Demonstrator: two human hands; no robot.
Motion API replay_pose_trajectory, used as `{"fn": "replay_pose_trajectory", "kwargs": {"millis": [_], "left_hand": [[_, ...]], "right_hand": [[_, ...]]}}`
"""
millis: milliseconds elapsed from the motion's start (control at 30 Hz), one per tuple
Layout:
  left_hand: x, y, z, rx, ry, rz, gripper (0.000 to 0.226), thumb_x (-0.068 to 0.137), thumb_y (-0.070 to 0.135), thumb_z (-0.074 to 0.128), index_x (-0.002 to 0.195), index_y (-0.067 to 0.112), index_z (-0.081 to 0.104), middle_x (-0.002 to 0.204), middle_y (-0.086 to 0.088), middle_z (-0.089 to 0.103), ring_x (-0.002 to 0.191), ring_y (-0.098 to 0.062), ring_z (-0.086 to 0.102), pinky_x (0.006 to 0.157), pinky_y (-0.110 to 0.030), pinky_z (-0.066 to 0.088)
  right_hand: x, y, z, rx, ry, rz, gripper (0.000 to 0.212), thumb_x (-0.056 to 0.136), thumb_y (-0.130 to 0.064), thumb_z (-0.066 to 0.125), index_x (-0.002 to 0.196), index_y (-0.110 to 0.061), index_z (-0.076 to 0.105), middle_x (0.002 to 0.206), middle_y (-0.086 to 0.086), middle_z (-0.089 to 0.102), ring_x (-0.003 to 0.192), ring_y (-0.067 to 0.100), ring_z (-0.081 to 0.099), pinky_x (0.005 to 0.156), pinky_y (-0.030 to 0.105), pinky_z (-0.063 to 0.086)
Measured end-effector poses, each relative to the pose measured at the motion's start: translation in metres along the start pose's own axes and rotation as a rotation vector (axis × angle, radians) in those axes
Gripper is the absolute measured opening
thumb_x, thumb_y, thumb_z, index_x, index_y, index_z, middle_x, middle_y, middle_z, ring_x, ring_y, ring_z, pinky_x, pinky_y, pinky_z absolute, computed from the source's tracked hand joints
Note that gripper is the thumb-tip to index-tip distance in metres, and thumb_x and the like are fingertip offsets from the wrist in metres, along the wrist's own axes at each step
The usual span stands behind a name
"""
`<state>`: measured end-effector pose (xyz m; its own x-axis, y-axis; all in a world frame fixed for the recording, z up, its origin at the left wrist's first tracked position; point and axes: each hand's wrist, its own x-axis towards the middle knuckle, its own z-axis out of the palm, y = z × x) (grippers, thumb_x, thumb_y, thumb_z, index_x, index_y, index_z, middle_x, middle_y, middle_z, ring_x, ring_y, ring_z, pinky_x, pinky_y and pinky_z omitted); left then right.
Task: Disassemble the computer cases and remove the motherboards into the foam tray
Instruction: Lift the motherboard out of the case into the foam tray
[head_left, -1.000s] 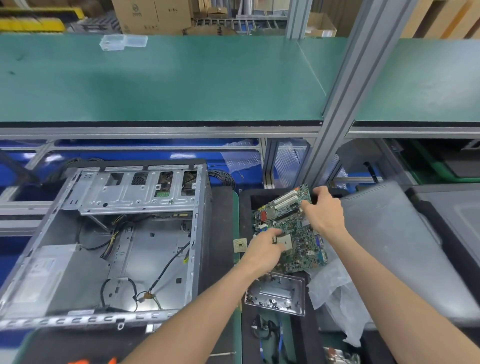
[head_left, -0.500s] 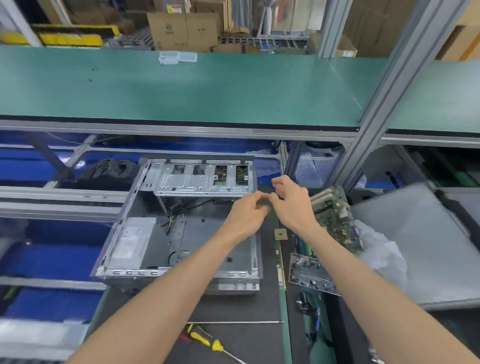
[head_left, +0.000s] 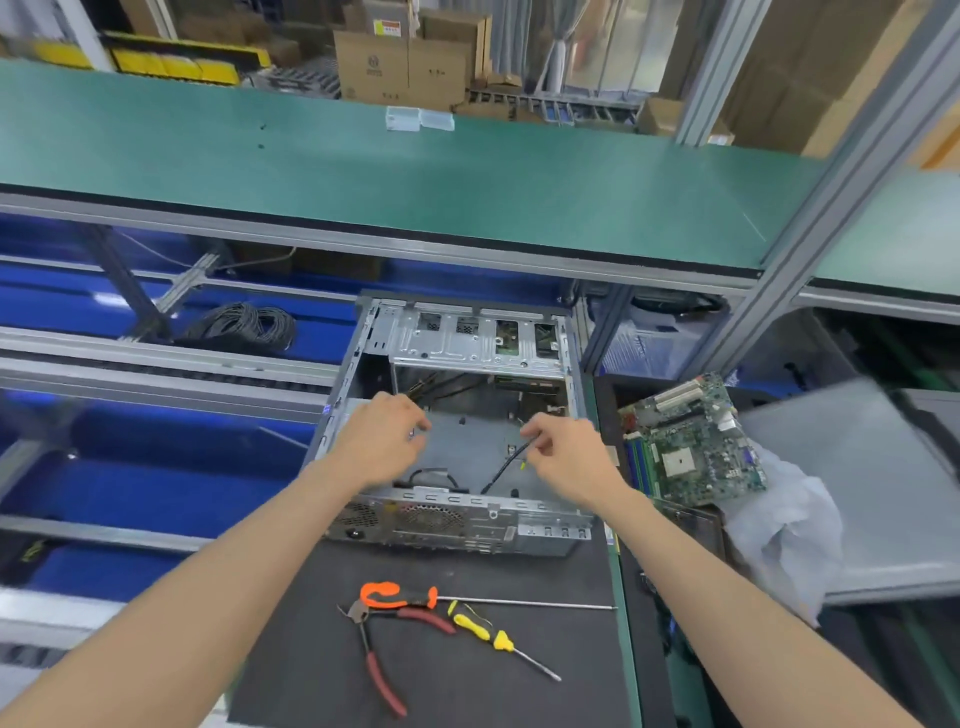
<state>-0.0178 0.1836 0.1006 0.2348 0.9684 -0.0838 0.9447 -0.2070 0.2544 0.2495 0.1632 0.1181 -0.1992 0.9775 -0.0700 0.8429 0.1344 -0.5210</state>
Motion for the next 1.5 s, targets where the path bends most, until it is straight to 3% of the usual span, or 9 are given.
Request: {"fn": "replay_pose_trajectory", "kwargs": {"millis": [133,300,500,633,833,1000,1167,1300,1500], "left_hand": [[-0.019,-0.010,0.020,-0.038,0.055,0.107,0.031,0.103,0.035,0.046,0.118,0.024,0.071,0.135,0.007,0.059,0.137,-0.017,0.037,0.114,-0.037,0.022],[-0.056,-0.004,0.024,-0.108,0.230,0.287,0.034,0.105,0.032,0.043,0.117,0.015,0.069,0.121,0.001,0.066,0.113,-0.019,0.057,0.102,-0.032,0.036],[-0.105,0.001,0.052,0.021,0.459,0.523,0.029,0.098,0.032,0.051,0.120,0.018,0.063,0.132,-0.002,0.051,0.114,-0.025,0.048,0.099,-0.040,0.040],[-0.126,0.003,0.081,0.075,0.127,0.576,0.028,0.093,0.037,0.055,0.117,0.024,0.054,0.113,0.004,0.050,0.097,-0.018,0.050,0.084,-0.038,0.048],[-0.131,0.005,0.113,0.164,-0.319,0.285,0.063,0.076,0.038,0.061,0.135,0.029,0.040,0.127,0.007,0.043,0.118,-0.017,0.045,0.095,-0.036,0.042],[-0.114,0.026,0.124,0.260,-0.390,0.212,0.050,0.073,0.025,0.065,0.118,0.023,0.043,0.120,0.000,0.049,0.112,-0.024,0.048,0.087,-0.040,0.042],[-0.113,0.034,0.132,0.290,-0.433,0.182,0.048,0.083,0.019,0.058,0.129,0.013,0.045,0.124,-0.007,0.048,0.115,-0.030,0.051,0.084,-0.046,0.049],[-0.117,0.031,0.133,0.294,-0.403,0.192,0.037,0.084,0.020,0.055,0.120,0.014,0.048,0.123,-0.006,0.049,0.113,-0.031,0.053,0.075,-0.046,0.048],[-0.118,0.024,0.120,0.205,-0.482,0.248,0.024,0.080,0.027,0.051,0.100,0.032,0.039,0.108,-0.006,0.064,0.096,-0.037,0.062,0.067,-0.038,0.036]], "right_hand": [[-0.017,-0.005,0.018,-0.113,-0.010,-0.078,0.022,0.093,-0.022,0.057,0.110,-0.020,0.071,0.093,-0.004,0.075,0.087,0.016,0.068,0.090,0.034,0.052],[-0.054,-0.010,0.036,-0.103,0.185,-0.225,0.021,0.097,-0.020,0.057,0.113,-0.013,0.069,0.108,0.000,0.070,0.105,0.023,0.058,0.093,0.041,0.043],[-0.098,-0.010,0.066,-0.313,0.365,-0.593,0.015,0.090,-0.018,0.058,0.099,-0.008,0.065,0.098,0.005,0.058,0.088,0.026,0.050,0.074,0.036,0.041],[-0.116,-0.004,0.095,-0.304,-0.013,-0.474,0.030,0.089,-0.033,0.058,0.110,-0.013,0.061,0.105,0.004,0.057,0.098,0.026,0.052,0.083,0.041,0.046],[-0.126,0.011,0.130,-0.480,-0.331,-0.162,0.071,0.074,-0.043,0.065,0.134,-0.016,0.041,0.126,0.006,0.041,0.117,0.029,0.040,0.097,0.043,0.038],[-0.120,0.008,0.147,-0.486,-0.316,-0.091,0.056,0.077,-0.021,0.066,0.126,-0.010,0.040,0.124,0.012,0.044,0.116,0.033,0.043,0.095,0.043,0.040],[-0.122,0.008,0.155,-0.554,-0.319,-0.111,0.051,0.086,-0.005,0.061,0.131,-0.006,0.038,0.127,0.017,0.047,0.116,0.037,0.050,0.090,0.046,0.045],[-0.125,0.007,0.149,-0.544,-0.354,-0.150,0.032,0.089,-0.009,0.053,0.121,-0.009,0.046,0.121,0.013,0.054,0.103,0.039,0.061,0.072,0.043,0.042],[-0.127,0.004,0.132,-0.451,-0.340,-0.175,0.030,0.092,-0.016,0.043,0.123,-0.015,0.045,0.115,0.017,0.060,0.101,0.042,0.059,0.073,0.042,0.038]]}}
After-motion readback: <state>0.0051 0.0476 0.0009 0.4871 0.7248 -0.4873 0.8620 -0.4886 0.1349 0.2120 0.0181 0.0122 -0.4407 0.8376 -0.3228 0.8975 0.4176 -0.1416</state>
